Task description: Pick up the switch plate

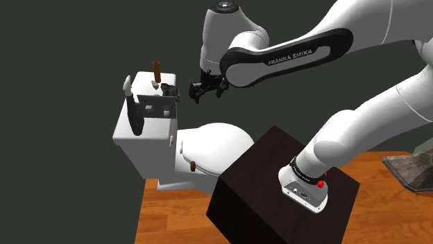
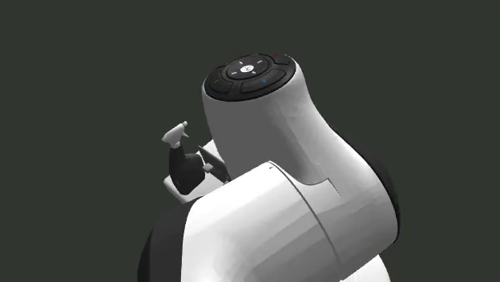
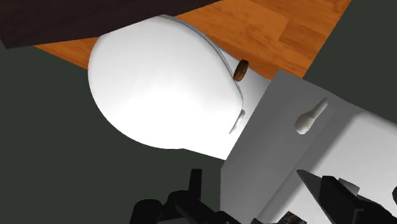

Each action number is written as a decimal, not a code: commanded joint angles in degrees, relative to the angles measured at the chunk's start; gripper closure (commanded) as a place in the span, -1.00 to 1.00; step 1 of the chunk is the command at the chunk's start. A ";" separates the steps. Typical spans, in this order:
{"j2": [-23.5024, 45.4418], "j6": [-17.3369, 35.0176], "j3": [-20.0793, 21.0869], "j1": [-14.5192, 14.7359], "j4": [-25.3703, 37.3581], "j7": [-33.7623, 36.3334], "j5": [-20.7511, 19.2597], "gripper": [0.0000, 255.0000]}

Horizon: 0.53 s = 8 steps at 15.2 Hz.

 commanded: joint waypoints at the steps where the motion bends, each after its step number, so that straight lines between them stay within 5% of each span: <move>1: 4.40 2.65 2.41 -0.87 1.99 5.12 -2.90 -1.00; 8: 21.81 5.76 7.21 -1.20 13.45 24.59 -19.11 -1.00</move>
